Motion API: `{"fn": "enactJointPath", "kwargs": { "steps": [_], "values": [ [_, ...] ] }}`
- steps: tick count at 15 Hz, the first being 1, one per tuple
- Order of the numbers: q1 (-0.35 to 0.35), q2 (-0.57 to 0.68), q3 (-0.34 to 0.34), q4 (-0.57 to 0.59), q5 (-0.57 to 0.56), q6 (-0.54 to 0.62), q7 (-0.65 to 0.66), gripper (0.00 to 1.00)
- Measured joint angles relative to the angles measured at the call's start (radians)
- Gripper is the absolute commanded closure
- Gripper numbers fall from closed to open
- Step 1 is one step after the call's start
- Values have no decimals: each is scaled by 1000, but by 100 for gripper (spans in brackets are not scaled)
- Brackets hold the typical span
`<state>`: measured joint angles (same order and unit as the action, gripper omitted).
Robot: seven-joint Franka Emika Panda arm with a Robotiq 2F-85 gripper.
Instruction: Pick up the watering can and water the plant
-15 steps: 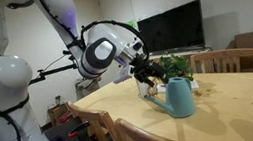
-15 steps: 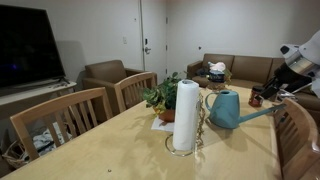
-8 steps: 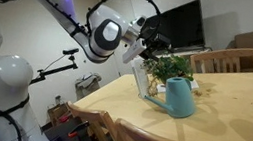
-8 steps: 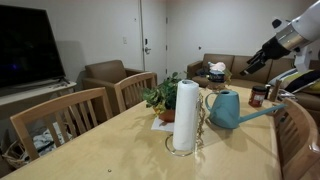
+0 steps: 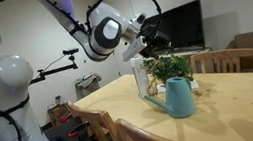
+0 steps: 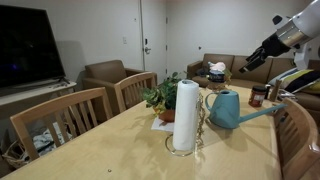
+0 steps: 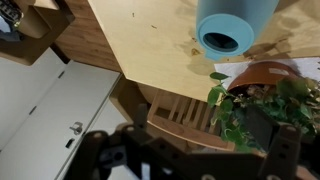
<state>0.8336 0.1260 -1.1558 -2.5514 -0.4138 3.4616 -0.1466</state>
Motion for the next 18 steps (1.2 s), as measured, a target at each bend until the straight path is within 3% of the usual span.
{"fn": "enactJointPath", "kwargs": {
  "steps": [7,13,15,16,18],
  "values": [
    [0,-4,3,4,-21,-22,-2,0],
    [-22,-116,54,10,-69,-159,-3,0],
    [-137,-156,187,10,-43,-216,-27,0],
    [-159,-175,216,10,-33,-248,-32,0],
    [-133,-202,200,11,-6,-305,-70,0]
  ]
}}
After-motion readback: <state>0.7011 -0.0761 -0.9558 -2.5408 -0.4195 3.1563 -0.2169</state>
